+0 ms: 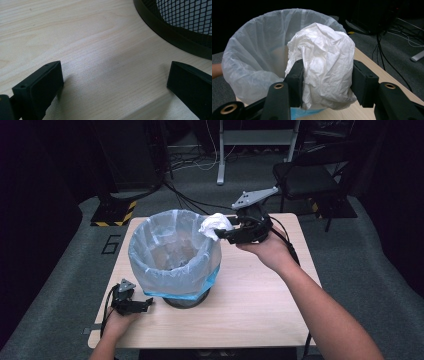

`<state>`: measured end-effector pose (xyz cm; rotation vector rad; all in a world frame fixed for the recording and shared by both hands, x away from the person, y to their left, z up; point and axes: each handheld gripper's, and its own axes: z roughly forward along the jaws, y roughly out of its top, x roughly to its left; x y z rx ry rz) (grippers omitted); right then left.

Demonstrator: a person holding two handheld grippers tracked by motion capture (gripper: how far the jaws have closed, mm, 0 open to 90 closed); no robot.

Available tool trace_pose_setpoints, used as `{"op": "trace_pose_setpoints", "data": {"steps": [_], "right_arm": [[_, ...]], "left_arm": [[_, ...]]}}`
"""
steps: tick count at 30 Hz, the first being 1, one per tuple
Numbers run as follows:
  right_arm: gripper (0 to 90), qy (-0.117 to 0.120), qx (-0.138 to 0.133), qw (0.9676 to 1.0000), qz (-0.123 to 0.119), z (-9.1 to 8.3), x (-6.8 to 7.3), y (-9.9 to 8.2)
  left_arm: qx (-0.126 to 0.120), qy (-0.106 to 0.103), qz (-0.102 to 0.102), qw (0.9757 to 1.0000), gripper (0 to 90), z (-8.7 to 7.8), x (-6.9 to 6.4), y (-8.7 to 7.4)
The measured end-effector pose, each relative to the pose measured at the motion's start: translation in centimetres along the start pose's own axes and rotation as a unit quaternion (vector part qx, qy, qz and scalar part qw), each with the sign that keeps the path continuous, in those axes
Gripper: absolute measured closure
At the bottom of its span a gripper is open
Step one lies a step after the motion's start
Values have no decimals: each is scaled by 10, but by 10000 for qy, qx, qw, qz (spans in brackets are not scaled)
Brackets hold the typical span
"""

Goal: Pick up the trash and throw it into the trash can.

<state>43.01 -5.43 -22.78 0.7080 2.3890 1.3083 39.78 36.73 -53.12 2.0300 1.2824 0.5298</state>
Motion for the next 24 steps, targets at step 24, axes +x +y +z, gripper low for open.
{"op": "trace_pose_setpoints", "data": {"steps": [24], "right_arm": [[486, 546, 21, 9984, -129, 70, 29, 18]], "left_arm": [[0, -7, -7, 10000, 2, 0, 0, 0]]}}
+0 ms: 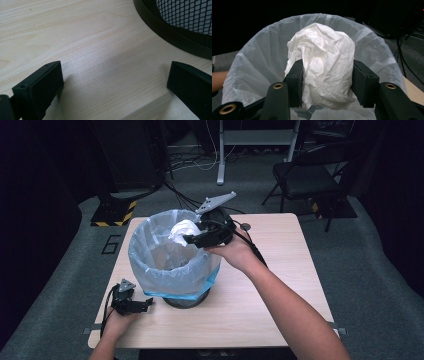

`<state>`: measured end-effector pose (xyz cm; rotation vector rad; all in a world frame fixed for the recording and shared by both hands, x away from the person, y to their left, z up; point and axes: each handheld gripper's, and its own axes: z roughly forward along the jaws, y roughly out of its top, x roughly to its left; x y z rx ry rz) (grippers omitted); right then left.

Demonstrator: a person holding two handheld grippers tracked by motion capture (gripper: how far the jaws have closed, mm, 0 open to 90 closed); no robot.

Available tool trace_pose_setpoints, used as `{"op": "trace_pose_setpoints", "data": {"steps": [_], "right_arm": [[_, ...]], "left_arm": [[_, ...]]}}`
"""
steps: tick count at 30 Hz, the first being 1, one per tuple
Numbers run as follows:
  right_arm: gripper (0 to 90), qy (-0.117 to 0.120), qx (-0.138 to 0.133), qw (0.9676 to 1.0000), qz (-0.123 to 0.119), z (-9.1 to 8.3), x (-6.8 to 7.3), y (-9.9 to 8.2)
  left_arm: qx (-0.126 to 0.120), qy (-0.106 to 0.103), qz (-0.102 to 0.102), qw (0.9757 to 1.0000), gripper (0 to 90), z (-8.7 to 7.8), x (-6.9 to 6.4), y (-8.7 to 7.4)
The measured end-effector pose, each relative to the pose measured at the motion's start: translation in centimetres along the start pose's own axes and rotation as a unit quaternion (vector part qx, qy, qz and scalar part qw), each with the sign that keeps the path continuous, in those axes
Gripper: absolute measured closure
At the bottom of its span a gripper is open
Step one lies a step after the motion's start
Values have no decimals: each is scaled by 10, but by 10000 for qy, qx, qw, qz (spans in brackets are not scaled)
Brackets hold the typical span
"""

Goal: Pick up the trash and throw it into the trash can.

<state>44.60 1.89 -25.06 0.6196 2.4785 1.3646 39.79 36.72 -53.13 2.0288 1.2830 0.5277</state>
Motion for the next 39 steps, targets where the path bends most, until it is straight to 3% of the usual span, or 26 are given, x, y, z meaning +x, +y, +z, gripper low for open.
{"op": "trace_pose_setpoints", "data": {"steps": [9, 17, 29, 39], "right_arm": [[482, 15, 155, 9999, -28, 22, 4, 0], [254, 10, 262, 9997, -9, 34, 8, -1], [269, 57, -25, 10000, 60, 10, 9, -15], [281, -178, -88, 9997, 114, -19, 4, -24]], "left_arm": [[2, -3, 19, 10000, 2, 0, 0, 0], [26, -7, 46, 10000, 2, 0, 1, 0], [7, 2, 29, 10000, 2, 0, 0, 0], [0, -18, 33, 10000, 2, 0, 0, 0]]}}
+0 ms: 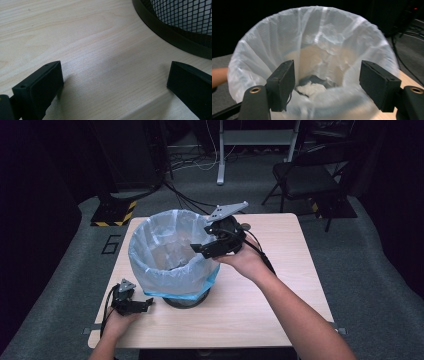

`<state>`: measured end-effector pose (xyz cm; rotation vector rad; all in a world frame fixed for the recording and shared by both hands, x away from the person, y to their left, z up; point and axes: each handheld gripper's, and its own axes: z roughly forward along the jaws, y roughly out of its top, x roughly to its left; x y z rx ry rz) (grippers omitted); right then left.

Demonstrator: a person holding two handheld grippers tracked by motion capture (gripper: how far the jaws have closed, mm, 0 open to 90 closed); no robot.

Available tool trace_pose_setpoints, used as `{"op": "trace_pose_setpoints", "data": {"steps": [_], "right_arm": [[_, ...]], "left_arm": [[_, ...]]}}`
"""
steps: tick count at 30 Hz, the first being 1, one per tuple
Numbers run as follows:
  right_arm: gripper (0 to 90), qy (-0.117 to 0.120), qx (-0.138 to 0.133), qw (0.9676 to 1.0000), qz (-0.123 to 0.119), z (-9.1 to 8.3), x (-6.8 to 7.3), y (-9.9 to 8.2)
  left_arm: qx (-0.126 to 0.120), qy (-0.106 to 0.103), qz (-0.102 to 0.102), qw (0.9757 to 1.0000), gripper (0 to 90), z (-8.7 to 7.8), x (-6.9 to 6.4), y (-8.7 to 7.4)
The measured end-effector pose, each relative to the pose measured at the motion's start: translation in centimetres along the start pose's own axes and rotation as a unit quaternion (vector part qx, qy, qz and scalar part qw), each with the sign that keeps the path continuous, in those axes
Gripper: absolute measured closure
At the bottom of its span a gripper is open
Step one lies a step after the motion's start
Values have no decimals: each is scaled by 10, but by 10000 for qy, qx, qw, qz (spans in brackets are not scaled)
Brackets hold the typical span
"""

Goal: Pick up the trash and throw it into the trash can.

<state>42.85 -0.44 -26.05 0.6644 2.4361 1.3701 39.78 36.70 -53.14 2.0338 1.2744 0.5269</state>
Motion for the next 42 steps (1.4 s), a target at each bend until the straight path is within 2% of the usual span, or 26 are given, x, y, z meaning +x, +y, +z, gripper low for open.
{"op": "trace_pose_setpoints", "data": {"steps": [6, 9, 12, 15, 22, 30, 33, 38, 39, 42], "right_arm": [[285, -205, -17, 9998, 2, -16, -10, -7], [287, -338, -34, 9993, 147, -30, -20, -16], [286, -399, -40, 9990, 197, -35, -25, -21], [286, -497, -107, 9981, 348, -45, -36, -34], [288, -620, -136, 9972, 403, -55, -44, -53], [294, -793, -195, 9957, 429, -56, -48, -87], [296, -826, -170, 9949, 550, -54, -50, -101], [298, -881, -163, 9942, 600, -53, -50, -118], [306, -956, -150, 9933, 639, -52, -49, -127], [310, -1056, -142, 9914, 766, -51, -50, -140]], "left_arm": [[-4, -6, 0, 10000, 2, 0, 0, 0], [-4, -7, 3, 10000, 2, 0, 0, 0], [-3, -6, 4, 10000, 2, 0, 0, 0], [-4, -6, 3, 10000, 2, 0, 0, 0], [-2, -6, 5, 10000, 2, 0, 0, 0], [-3, -6, 4, 10000, 2, 0, 0, 0], [-3, -6, 1, 10000, 2, 0, 0, 0], [-3, -6, 3, 10000, 2, 0, 0, 0], [-4, -6, 0, 10000, 2, 0, 0, 0], [-4, -6, -1, 10000, 2, 0, -1, 0]]}}
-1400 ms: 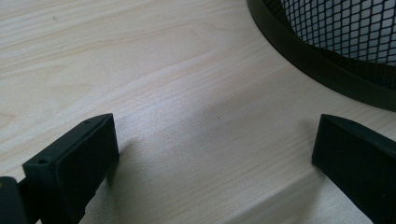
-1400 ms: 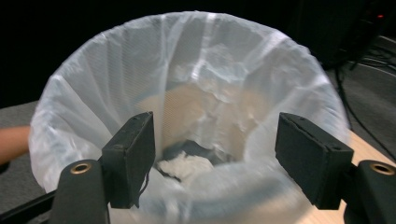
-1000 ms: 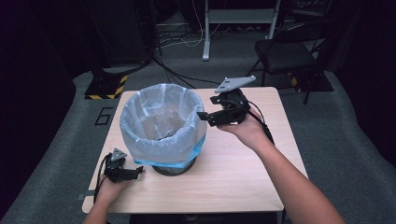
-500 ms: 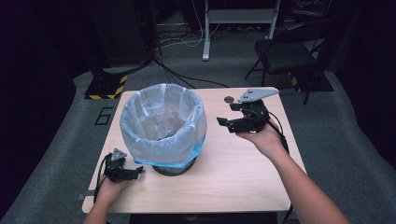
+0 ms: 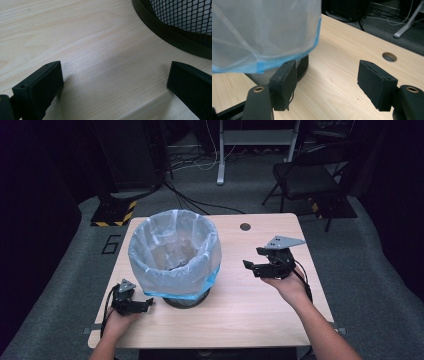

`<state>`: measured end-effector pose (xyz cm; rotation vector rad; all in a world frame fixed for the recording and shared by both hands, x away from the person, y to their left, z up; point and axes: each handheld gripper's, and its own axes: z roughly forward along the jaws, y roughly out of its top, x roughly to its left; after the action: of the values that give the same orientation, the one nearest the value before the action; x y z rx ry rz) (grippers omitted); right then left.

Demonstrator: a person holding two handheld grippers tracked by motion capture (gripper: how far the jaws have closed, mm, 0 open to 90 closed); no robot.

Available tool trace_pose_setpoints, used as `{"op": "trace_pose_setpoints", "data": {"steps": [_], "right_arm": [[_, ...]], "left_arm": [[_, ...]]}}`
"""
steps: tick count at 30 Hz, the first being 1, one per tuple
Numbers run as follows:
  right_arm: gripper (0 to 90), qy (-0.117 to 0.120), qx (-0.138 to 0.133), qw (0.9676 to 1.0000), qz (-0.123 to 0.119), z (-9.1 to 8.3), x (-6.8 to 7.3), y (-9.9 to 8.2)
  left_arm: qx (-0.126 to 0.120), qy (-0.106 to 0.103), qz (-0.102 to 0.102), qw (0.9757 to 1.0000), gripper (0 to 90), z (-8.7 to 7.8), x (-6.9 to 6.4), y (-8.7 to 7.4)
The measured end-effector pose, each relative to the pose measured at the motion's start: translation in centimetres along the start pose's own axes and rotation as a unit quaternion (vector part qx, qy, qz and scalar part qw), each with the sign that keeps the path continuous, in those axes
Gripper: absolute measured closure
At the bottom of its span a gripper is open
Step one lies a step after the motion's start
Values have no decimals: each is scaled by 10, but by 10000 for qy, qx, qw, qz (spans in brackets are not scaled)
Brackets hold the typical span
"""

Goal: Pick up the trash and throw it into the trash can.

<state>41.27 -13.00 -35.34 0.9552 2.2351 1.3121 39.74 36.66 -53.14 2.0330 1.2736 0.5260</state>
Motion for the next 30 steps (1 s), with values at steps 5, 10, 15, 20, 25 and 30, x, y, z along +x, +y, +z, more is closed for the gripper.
{"op": "trace_pose_setpoints", "data": {"steps": [5, 10, 15, 20, 25, 30], "right_arm": [[313, -97, -5, 9999, 140, 4, -5, -22], [312, -212, 92, 9995, 218, 9, -12, -45], [308, -354, 40, 9985, 419, 11, -19, -66], [308, -494, 72, 9981, 352, 13, -21, -83], [298, -572, 195, 9975, 362, 17, -24, -99], [294, -606, 292, 9968, 429, 20, -26, -111]], "left_arm": [[2, -7, -5, 10000, 2, 0, 0, 0], [6, 0, -13, 10000, 2, 0, 0, 0], [6, 9, -14, 10000, 1, 0, 0, 0], [8, 6, -8, 10000, 1, 0, 0, 0], [4, 12, -22, 10000, 1, 0, -1, 0], [4, 57, -48, 10000, 0, 0, -2, 0]]}}
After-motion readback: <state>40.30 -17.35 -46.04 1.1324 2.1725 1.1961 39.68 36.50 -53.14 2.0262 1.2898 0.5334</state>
